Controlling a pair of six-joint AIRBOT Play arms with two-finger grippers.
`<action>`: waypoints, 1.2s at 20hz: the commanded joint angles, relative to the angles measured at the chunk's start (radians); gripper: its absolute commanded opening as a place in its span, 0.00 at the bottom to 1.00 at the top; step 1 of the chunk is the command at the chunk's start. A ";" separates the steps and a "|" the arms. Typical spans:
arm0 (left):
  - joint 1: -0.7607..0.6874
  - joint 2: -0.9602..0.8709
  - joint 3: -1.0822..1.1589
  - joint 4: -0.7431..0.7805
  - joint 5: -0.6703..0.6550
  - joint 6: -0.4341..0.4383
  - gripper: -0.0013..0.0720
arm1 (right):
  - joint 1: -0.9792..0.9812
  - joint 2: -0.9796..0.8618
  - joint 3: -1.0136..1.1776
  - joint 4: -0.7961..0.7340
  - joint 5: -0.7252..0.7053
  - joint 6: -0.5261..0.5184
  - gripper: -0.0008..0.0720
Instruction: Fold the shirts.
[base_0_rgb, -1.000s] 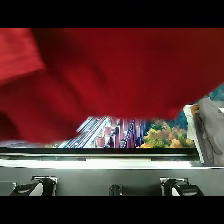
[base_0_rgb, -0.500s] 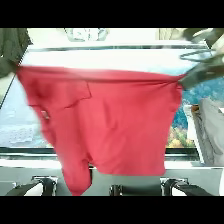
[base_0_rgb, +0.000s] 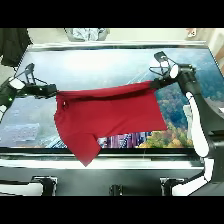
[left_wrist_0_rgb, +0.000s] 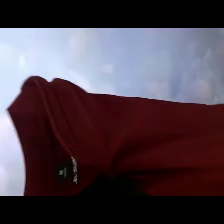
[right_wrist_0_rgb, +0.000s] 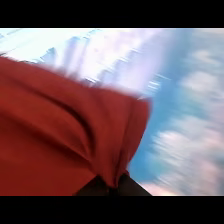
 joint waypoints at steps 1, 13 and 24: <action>-0.025 -0.053 0.015 -0.043 0.005 0.002 0.35 | -0.008 -0.034 0.018 0.140 -0.037 0.036 0.31; 0.248 0.332 -0.581 -0.020 -0.423 0.083 0.69 | -0.333 0.173 -0.127 0.166 0.766 -0.232 0.78; 0.116 0.325 -0.775 -0.174 -0.112 0.102 0.67 | -0.312 0.201 -0.284 0.146 0.707 -0.261 0.88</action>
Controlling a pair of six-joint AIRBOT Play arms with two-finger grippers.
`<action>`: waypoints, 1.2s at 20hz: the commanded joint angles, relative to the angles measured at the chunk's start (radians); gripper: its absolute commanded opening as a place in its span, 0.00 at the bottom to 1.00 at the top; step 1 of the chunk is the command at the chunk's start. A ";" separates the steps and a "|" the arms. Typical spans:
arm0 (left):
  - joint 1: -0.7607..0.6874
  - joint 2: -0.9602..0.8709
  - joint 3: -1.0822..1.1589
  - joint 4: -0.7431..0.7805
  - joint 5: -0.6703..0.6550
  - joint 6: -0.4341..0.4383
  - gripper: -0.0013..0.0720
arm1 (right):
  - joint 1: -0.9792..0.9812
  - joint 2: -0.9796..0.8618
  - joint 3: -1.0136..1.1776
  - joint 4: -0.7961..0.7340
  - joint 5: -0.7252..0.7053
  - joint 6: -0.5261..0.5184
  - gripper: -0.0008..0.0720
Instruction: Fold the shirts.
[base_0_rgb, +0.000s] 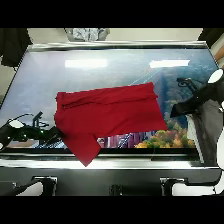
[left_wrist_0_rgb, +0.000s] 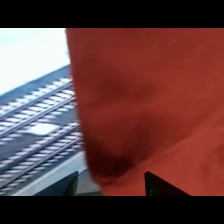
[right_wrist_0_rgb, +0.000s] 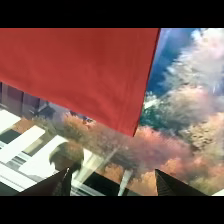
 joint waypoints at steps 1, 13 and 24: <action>-0.046 -0.022 -0.018 -0.008 0.095 -0.010 0.57 | 0.001 0.003 -0.111 -0.009 -0.030 -0.004 0.91; -0.047 -0.009 -0.015 -0.007 0.071 0.000 0.06 | 0.002 -0.051 -0.319 0.110 -0.323 0.027 0.93; -0.044 0.040 0.153 0.019 -0.011 0.046 0.05 | 0.051 -0.030 -0.229 0.142 -0.351 -0.041 0.07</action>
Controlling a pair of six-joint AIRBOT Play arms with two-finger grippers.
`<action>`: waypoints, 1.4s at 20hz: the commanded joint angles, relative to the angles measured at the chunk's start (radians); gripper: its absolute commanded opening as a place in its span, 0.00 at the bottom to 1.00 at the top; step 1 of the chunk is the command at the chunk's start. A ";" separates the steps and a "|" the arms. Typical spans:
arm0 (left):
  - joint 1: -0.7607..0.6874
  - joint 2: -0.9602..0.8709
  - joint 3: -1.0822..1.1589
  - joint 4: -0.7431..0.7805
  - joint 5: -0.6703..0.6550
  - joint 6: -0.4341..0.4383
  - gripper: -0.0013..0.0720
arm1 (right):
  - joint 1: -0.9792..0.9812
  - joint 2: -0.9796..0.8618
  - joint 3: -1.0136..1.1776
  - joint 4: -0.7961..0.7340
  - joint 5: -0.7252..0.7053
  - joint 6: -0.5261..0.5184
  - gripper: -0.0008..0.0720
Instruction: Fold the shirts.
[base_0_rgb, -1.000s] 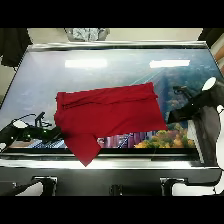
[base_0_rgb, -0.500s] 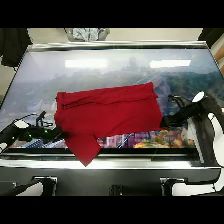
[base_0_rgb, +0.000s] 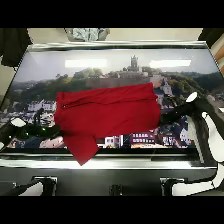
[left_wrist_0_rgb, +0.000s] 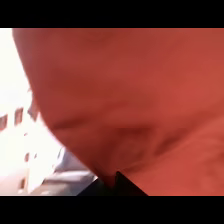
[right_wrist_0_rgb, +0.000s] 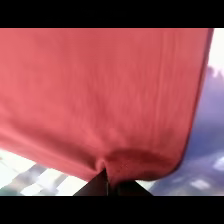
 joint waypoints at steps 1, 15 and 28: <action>0.001 0.035 0.178 0.029 -0.072 0.018 0.05 | 0.008 0.089 0.092 -0.013 0.008 -0.094 0.07; 0.000 0.414 1.447 0.189 -0.037 -0.188 0.05 | 0.008 0.997 0.642 -0.247 -0.391 -0.071 0.07; 0.000 0.258 1.306 0.188 -0.416 -0.174 0.05 | 0.008 0.750 0.647 -0.317 0.137 -0.063 0.07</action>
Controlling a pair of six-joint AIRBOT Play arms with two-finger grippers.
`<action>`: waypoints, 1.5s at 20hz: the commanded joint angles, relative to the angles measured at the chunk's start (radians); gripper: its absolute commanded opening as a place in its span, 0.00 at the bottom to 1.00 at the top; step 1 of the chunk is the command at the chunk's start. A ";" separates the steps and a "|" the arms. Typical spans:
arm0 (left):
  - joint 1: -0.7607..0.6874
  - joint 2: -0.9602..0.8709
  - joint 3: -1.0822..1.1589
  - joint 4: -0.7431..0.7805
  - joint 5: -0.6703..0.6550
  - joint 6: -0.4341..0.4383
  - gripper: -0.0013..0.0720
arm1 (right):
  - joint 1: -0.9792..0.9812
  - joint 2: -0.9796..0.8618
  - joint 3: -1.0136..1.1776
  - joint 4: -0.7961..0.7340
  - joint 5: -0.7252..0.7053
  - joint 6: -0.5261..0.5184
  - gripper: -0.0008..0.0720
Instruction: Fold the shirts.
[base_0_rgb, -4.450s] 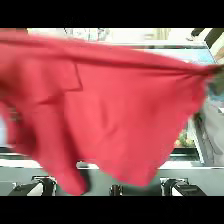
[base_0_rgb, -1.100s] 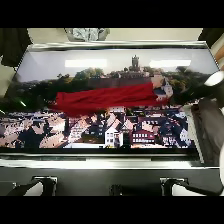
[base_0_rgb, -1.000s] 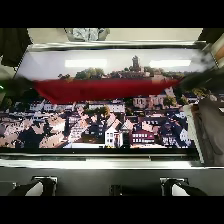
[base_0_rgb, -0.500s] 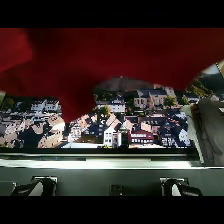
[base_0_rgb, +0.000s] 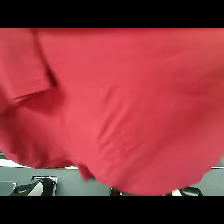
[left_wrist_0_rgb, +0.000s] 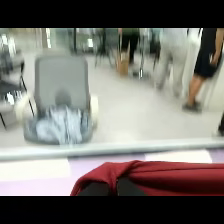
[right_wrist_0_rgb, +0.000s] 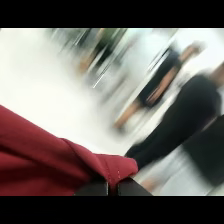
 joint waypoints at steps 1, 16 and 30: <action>-0.002 -0.130 -0.126 0.006 -0.150 0.040 0.05 | 0.000 -0.223 -0.001 -0.015 0.283 0.001 0.07; -0.159 -0.965 -0.340 -0.022 0.520 0.121 0.05 | 0.008 -1.148 -0.027 0.315 -0.350 0.102 0.07; -0.135 -0.952 -0.373 0.073 -0.080 0.075 0.05 | 0.031 -1.120 -0.108 0.109 0.232 0.019 0.07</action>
